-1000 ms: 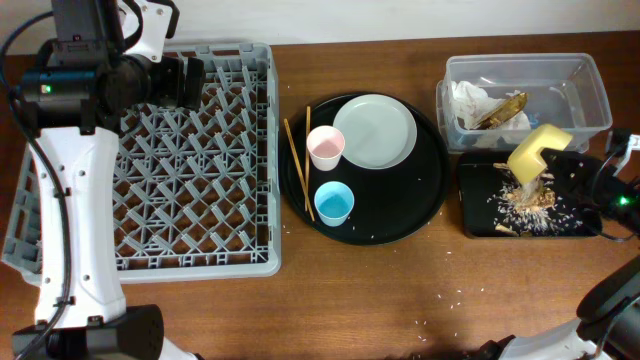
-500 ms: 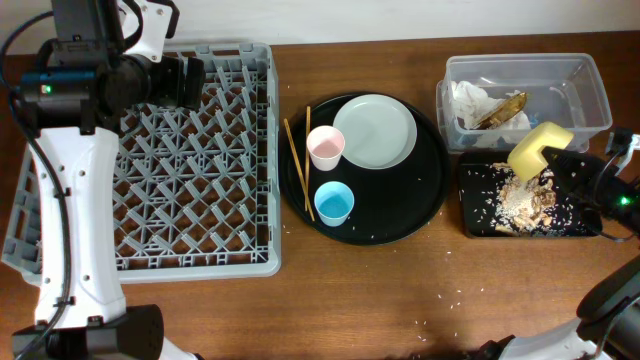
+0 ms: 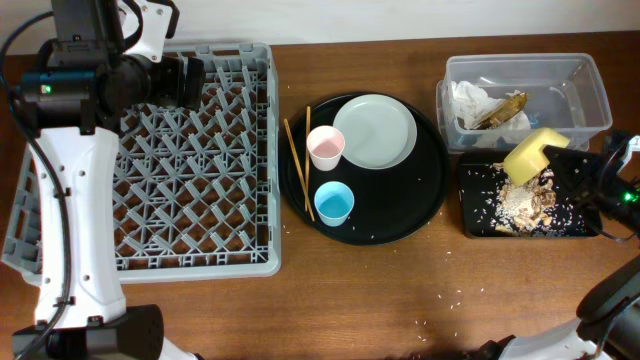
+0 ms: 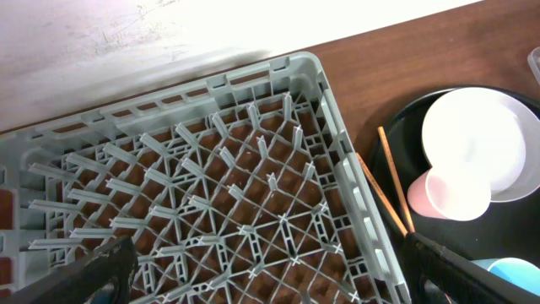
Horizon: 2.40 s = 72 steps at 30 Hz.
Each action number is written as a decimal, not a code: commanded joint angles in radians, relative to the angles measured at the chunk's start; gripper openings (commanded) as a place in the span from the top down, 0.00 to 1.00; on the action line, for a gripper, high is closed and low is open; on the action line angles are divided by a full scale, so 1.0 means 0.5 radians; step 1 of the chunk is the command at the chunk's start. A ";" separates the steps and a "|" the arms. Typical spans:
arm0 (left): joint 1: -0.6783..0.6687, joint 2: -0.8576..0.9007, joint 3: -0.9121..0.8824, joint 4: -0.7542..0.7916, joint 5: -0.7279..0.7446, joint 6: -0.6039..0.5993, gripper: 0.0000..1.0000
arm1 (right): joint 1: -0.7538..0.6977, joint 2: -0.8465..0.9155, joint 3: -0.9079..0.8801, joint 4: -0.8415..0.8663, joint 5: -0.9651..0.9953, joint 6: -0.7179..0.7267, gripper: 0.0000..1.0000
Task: Sort waste into correct bins and load items into the dishwasher rack
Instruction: 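Return the yellow bowl to the black tray with the right gripper, then grasp the light-blue cup with the right gripper and lift it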
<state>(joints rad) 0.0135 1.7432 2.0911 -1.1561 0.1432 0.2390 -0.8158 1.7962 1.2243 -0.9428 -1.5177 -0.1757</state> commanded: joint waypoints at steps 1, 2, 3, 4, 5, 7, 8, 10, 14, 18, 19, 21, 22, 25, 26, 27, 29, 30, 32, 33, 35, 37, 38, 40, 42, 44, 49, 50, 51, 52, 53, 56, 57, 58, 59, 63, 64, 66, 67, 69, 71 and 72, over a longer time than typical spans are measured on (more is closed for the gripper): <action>0.005 0.003 0.047 0.004 0.021 -0.027 0.01 | -0.002 -0.011 -0.008 -0.006 -0.068 0.338 0.96; 0.005 0.003 0.047 0.004 0.021 -0.027 0.01 | 0.011 -0.011 -0.008 -0.006 -0.068 0.341 0.96; 0.005 0.003 0.047 0.004 0.021 -0.027 0.01 | 0.031 -0.011 -0.008 -0.005 -0.068 0.339 0.96; 0.005 0.003 0.047 0.004 0.021 -0.027 0.01 | 0.065 -0.011 -0.008 -0.005 -0.068 0.338 0.96; 0.005 0.003 0.047 0.004 0.021 -0.027 0.01 | 0.088 -0.012 -0.007 -0.005 -0.068 0.339 0.96; 0.005 0.003 0.047 0.004 0.021 -0.027 0.01 | 0.198 -0.012 0.008 -0.003 -0.068 0.339 0.96; 0.005 0.003 0.047 0.004 0.021 -0.027 0.01 | 0.284 -0.012 0.026 -0.003 -0.067 0.338 0.96; 0.005 0.003 0.047 0.004 0.021 -0.027 0.01 | 0.425 -0.012 0.066 0.017 -0.066 0.340 0.96; 0.005 0.003 0.047 0.004 0.021 -0.027 0.01 | 0.835 -0.012 0.233 0.033 0.211 0.440 0.96; 0.005 0.003 0.047 0.004 0.021 -0.027 0.01 | 1.297 -0.012 0.349 0.034 1.007 0.665 0.96; 0.005 0.003 0.047 0.003 0.021 -0.027 0.01 | 1.411 -0.012 0.352 0.047 1.276 0.756 0.96; 0.005 0.003 0.047 0.003 0.021 -0.027 0.01 | 1.627 -0.011 0.351 0.069 1.756 0.907 0.96; 0.005 0.003 0.047 0.003 0.021 -0.027 0.01 | 1.727 -0.011 0.351 0.087 1.975 0.969 0.96; 0.005 0.003 0.047 0.003 0.021 -0.027 0.01 | 1.978 -0.011 0.351 0.132 2.396 1.130 0.96; 0.005 0.003 0.047 0.003 0.021 -0.027 0.01 | 2.063 -0.011 0.351 0.141 2.527 1.188 0.96; 0.005 0.003 0.047 0.003 0.021 -0.027 0.01 | 2.129 -0.011 0.351 0.147 2.621 1.236 0.96; 0.005 0.003 0.047 0.003 0.021 -0.027 0.01 | 2.240 -0.007 0.351 0.161 2.781 1.299 0.96; 0.005 0.003 0.047 0.003 0.021 -0.027 0.01 | 2.293 0.003 0.351 0.163 2.860 1.321 0.96; 0.005 0.003 0.047 0.003 0.021 -0.027 0.01 | 2.364 0.027 0.351 0.158 2.948 1.329 0.96; 0.005 0.003 0.047 0.003 0.021 -0.027 0.01 | 2.390 0.053 0.351 0.159 2.958 1.360 0.96; 0.005 0.003 0.047 0.003 0.021 -0.027 0.01 | 2.410 0.092 0.351 0.162 2.956 1.412 0.96; 0.005 0.003 0.047 0.003 0.021 -0.027 0.01 | 2.414 0.127 0.349 0.150 2.947 1.418 0.94; 0.005 0.003 0.047 0.003 0.021 -0.027 0.01 | 2.416 0.150 0.349 0.143 2.940 1.418 0.85; 0.005 0.003 0.047 0.003 0.021 -0.027 0.01 | 2.417 0.159 0.349 0.129 2.913 1.417 0.72; 0.005 0.003 0.047 0.003 0.021 -0.027 0.01 | 2.416 0.159 0.349 0.131 2.885 1.417 0.58; 0.005 0.003 0.047 0.003 0.021 -0.027 0.01 | 2.416 0.159 0.354 0.139 2.872 1.417 0.54; 0.005 0.003 0.047 0.003 0.021 -0.027 0.01 | 2.351 0.146 0.603 -0.009 2.618 1.334 0.52; 0.005 0.003 0.047 0.003 0.021 -0.027 0.01 | 2.335 0.146 0.681 -0.053 2.532 1.262 0.51; 0.005 0.003 0.047 0.003 0.021 -0.027 0.01 | 2.326 0.146 0.739 -0.085 2.461 1.209 0.50; 0.005 0.003 0.047 0.003 0.021 -0.027 0.01 | 2.323 0.146 0.793 -0.101 2.358 1.129 0.49; 0.005 0.003 0.047 0.003 0.021 -0.027 0.01 | 2.324 0.146 0.819 -0.110 2.288 1.060 0.48; 0.005 0.003 0.047 0.003 0.021 -0.027 0.01 | 2.353 0.149 0.822 -0.154 2.309 1.024 0.47; 0.005 0.003 0.047 0.003 0.021 -0.027 0.01 | 2.370 0.152 0.805 -0.169 2.365 1.024 0.47; 0.005 0.003 0.047 0.003 0.021 -0.027 0.01 | 2.387 0.155 0.780 -0.181 2.424 1.024 0.45; 0.005 0.003 0.047 0.003 0.021 -0.027 0.01 | 2.408 0.157 0.748 -0.185 2.455 1.023 0.45; 0.005 0.003 0.047 0.003 0.021 -0.027 0.01 | 2.471 0.157 0.565 -0.170 2.476 1.008 0.46; 0.005 0.003 0.047 0.003 0.021 -0.027 0.01 | 2.482 0.157 0.541 -0.164 2.477 1.008 0.46; 0.005 0.003 0.047 0.024 0.053 -0.027 0.01 | 2.498 0.157 0.498 -0.156 2.477 0.980 0.50; 0.005 0.003 0.047 0.027 0.053 -0.028 0.01 | 2.502 0.158 0.493 -0.155 2.477 0.970 0.51; 0.005 0.003 0.047 0.026 0.053 -0.027 0.01 | 2.509 0.158 0.489 -0.142 2.483 0.970 0.51; 0.005 0.003 0.047 0.026 0.053 -0.027 0.01 | 2.512 0.163 0.488 -0.111 2.483 0.971 0.54; 0.005 0.003 0.047 0.027 0.053 -0.027 0.01 | 2.512 0.171 0.489 -0.099 2.482 0.972 0.55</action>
<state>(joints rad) 0.0135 1.7432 2.0911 -1.1477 0.1509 0.2390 0.4294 1.8751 1.4757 -1.0080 -0.2909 0.3225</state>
